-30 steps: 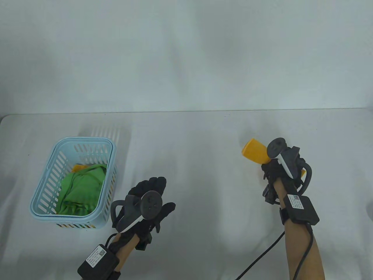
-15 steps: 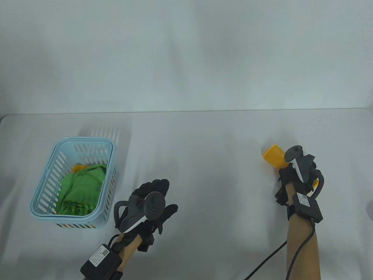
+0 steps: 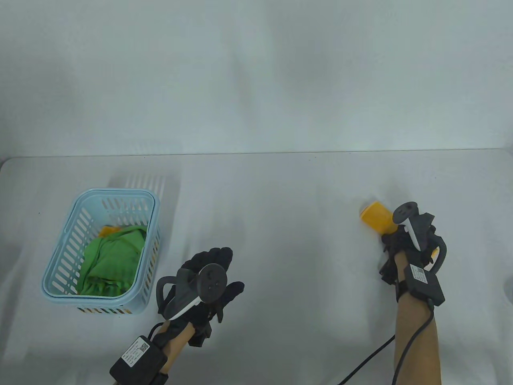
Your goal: Roll square towel into towel roll
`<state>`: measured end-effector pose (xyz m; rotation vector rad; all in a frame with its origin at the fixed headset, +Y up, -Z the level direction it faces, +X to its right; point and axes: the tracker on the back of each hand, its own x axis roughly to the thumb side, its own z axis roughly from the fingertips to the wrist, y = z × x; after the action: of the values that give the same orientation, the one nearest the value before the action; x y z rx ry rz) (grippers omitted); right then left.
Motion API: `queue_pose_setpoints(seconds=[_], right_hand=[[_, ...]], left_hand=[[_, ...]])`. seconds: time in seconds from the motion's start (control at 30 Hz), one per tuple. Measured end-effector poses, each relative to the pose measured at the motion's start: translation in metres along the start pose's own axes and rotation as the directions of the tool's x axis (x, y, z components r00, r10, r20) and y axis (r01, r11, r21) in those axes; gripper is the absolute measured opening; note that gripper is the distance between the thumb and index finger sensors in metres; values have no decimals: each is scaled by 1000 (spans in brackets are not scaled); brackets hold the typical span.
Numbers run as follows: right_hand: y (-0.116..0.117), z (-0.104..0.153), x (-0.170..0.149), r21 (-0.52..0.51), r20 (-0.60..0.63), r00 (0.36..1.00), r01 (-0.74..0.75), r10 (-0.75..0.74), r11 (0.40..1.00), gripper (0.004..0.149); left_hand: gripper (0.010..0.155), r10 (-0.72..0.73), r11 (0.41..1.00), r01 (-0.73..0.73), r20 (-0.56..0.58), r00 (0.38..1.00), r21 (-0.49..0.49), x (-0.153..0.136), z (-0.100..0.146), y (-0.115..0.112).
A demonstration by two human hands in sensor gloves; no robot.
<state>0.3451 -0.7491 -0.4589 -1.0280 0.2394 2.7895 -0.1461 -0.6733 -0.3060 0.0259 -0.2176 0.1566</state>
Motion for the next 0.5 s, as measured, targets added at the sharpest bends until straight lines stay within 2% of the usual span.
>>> queue_pose_setpoints(seconds=[0.23, 0.5], right_hand=[[-17, 14, -1, -17, 28, 1000, -10, 10, 1000, 87], [-44, 45, 12, -57, 112, 993, 46, -40, 997, 76]], left_hand=[[86, -3, 1000, 3, 5, 1000, 5, 0, 0, 1], [84, 5, 1000, -5, -1, 1000, 6, -2, -1, 1]])
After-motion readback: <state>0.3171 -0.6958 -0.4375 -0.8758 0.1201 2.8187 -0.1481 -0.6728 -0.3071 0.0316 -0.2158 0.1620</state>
